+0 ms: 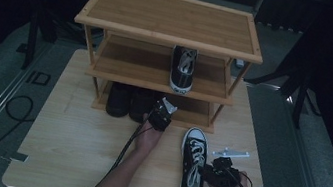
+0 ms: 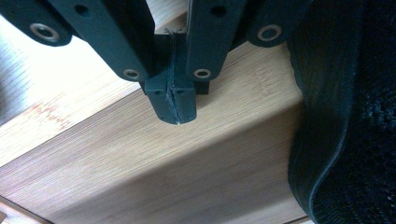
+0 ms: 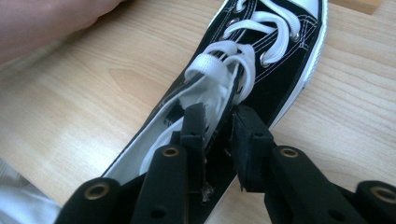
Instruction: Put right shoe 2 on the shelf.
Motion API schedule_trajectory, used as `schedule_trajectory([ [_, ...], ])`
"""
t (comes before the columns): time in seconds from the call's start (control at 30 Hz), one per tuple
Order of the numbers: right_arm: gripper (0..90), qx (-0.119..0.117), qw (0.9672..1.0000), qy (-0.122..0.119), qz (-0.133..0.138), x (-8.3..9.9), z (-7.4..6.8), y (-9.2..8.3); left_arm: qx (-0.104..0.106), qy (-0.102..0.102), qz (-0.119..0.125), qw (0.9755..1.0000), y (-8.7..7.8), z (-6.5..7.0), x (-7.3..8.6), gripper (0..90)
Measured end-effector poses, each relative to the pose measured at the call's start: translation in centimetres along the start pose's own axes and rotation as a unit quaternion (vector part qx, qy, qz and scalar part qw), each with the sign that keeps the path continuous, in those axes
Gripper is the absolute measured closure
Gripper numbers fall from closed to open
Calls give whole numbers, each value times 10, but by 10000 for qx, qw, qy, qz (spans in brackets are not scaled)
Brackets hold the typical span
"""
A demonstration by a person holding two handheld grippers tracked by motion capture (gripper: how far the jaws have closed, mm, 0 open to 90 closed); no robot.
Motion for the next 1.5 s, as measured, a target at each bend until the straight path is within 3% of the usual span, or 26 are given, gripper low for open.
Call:
schedule_trajectory([
  [0.23, 833, 83, 9995, 146, -274, -1, 2, 11, -6, 4, -6, 10000, 0, 0, 0, 900],
  [0.3, 877, 21, 9993, 250, -283, -1, 3, 11, -5, 2, -6, 10000, 0, 0, 0, 900],
  [0.5, 887, -37, 9993, 327, -186, -3, 8, 5, -5, 0, -3, 10000, 0, 0, 0, 900],
  [0.93, 891, -289, 9993, 235, -89, -13, 13, -5, 3, -4, 0, 10000, 0, 0, 0, 900],
  [1.5, 890, -511, 9986, 90, 62, -30, 15, -35, 8, -5, -2, 10000, 0, 0, 0, 900],
])
Point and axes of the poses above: each handheld gripper's, and its own axes: y roughly forward along the jaws, x roughly out of its underside, z roughly to its right, the point moved 7 cm from there along y, roughly forward along the jaws, and after that the axes turned 2 degrees about y, right-handed, at the moved point
